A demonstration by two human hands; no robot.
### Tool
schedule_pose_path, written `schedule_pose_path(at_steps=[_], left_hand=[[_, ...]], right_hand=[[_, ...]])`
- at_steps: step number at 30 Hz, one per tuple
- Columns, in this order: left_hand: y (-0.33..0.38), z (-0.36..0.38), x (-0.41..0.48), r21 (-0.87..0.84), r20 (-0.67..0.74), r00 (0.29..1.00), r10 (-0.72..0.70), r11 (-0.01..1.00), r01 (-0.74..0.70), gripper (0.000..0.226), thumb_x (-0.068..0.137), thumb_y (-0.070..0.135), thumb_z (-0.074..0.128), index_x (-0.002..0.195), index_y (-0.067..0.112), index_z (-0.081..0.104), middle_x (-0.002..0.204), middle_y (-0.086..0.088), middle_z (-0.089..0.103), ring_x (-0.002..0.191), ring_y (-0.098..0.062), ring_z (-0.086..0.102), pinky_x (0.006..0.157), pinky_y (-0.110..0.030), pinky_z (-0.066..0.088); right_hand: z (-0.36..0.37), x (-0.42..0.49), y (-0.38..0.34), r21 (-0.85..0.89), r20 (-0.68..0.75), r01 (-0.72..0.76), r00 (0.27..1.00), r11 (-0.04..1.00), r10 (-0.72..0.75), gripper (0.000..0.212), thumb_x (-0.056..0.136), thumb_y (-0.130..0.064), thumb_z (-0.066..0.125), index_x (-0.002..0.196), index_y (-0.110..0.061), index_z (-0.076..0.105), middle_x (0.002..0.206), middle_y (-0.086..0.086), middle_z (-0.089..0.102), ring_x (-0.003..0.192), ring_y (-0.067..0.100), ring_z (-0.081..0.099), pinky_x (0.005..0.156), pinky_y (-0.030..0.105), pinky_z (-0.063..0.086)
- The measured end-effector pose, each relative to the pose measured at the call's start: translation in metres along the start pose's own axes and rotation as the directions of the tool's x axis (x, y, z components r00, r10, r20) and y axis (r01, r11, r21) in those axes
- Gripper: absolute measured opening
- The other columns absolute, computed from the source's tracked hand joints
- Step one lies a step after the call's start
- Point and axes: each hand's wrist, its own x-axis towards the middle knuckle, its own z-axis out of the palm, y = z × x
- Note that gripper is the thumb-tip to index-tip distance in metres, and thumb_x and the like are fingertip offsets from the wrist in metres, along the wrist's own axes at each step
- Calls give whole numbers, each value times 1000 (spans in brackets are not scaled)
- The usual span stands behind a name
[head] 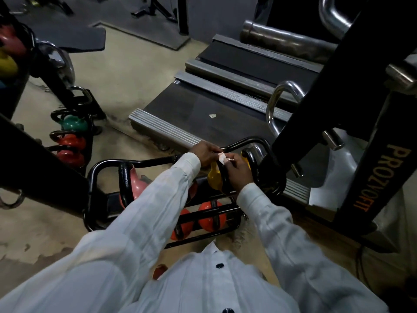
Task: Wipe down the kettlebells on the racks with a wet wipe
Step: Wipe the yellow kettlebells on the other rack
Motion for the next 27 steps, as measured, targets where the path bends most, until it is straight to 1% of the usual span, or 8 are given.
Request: schedule_pose_path(at_steps=[3,7,10,14,17,21,24,27], left_hand=[[0,1,-3,-14,-8,1000,4,1000,-4,26,88,18,70,112,12,72,111,-7,72,105,-19,66,99,-35,50],[1,10,-10,-2,-61,998,6,1000,-6,27,89,23,68,115,17,71,118,-4,70,111,-17,63,99,-29,47],[6,25,-29,-2,-266,963,34,999,-36,31,92,21,63,122,16,67,123,-5,67,116,-19,59,100,-25,43],[1,58,-77,16,-530,828,181,979,-203,24,89,18,64,112,15,64,115,-4,59,109,-16,54,97,-23,41],[-15,81,-108,273,-482,796,368,926,-263,28,84,21,70,110,18,62,118,-5,55,106,-18,53,91,-30,47],[-38,95,-108,533,-326,698,637,734,-421,53,71,6,80,118,15,57,124,-16,59,106,-33,58,84,-42,54],[-43,91,-104,601,-299,697,652,696,-393,53,69,3,79,118,15,63,128,-13,59,112,-31,53,83,-43,54],[-45,92,-104,650,-276,719,638,675,-349,50,73,7,77,120,19,66,134,-8,57,118,-30,52,85,-40,52]], right_hand=[[-14,-33,22,-163,-12,166,985,973,-170,8,92,-16,65,99,-19,66,100,-2,66,92,12,63,77,8,44],[-37,-66,54,-232,63,206,978,951,-197,13,87,-14,70,92,-25,65,95,-3,65,90,11,65,79,33,55],[-48,-55,37,-193,3,237,971,952,-240,6,88,-21,66,92,-24,63,96,-1,66,91,15,65,79,38,55],[-52,-24,3,-185,-5,263,963,947,-269,8,89,-19,63,96,-17,63,98,0,68,93,18,65,85,39,53],[-43,3,-6,-304,125,309,951,901,-284,10,83,-10,67,91,-15,66,99,6,65,94,24,63,87,45,51],[-33,17,-14,-414,332,377,910,828,-248,22,79,-1,70,97,-12,76,105,11,65,98,27,64,94,38,49],[-22,43,-29,-522,410,429,884,738,-224,17,84,-11,70,100,-13,78,104,13,70,99,28,65,91,30,46],[-18,77,-44,-565,467,292,884,771,7,15,87,-27,71,96,-19,78,100,7,75,96,21,69,93,34,52]])
